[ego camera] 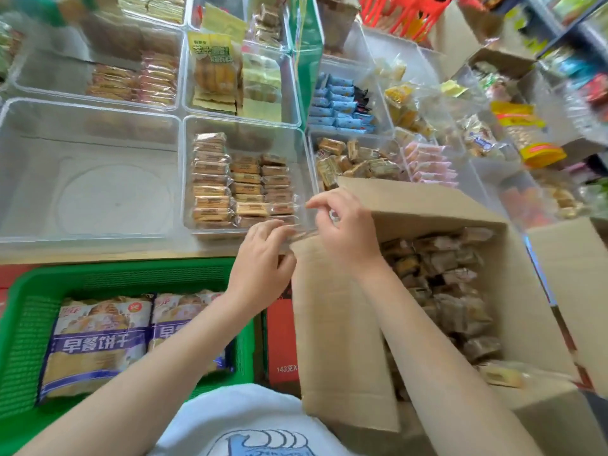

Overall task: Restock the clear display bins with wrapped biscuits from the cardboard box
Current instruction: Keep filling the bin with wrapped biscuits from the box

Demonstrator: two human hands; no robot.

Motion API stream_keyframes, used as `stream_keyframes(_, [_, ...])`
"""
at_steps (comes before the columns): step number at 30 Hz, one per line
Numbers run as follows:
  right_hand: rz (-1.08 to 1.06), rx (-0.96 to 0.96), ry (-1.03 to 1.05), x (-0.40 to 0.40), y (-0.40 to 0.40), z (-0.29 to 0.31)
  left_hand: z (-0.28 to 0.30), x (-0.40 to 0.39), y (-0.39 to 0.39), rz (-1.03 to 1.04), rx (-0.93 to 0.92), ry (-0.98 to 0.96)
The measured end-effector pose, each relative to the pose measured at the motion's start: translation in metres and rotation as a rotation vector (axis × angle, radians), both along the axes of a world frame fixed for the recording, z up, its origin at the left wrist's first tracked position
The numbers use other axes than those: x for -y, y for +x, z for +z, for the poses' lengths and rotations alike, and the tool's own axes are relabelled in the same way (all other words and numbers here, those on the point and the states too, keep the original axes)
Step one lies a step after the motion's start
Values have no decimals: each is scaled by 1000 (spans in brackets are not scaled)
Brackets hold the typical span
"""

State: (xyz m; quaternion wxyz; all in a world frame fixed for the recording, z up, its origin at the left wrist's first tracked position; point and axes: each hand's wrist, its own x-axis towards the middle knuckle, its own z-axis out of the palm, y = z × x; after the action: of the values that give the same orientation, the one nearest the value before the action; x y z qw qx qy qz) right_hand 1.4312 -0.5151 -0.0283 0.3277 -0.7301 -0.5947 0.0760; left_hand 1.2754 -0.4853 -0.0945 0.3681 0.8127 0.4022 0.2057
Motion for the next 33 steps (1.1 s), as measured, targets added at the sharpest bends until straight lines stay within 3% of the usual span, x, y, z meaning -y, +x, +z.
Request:
stream_keyframes(3, [-222,21,118,65,45,22,36,49,40,-143,196,133])
stream_keyframes(6, [-333,29,-154,123,96,18,57,89,82,-305,150,98])
stream_keyframes(10, [-240,103,-725,173,148,-15,43,124,124,-308,-62,151])
stream_keyframes(14, [-162,276,-890,195,179,-44,25,133,139,-236,-184,373])
stream_keyframes(17, [-51,512,-1045,198,189,-59,27,132,144,-213,-220,393])
stream_keyframes(20, [-5,549,-1056,194,191,-64,31,134,144,-212,-242,407])
stream_keyframes(23, [-44,282,-955,193,194,-56,33,135,143,-203,-246,395])
stream_keyframes(29, [-92,-672,-602,183,185,-6,38,136,139,-255,-308,322])
stream_keyframes(31, [-44,-997,-512,175,177,8,46,135,137,-297,-89,136])
stream_keyframes(33, [-6,-1183,-502,165,164,21,61,130,133,-249,215,-70])
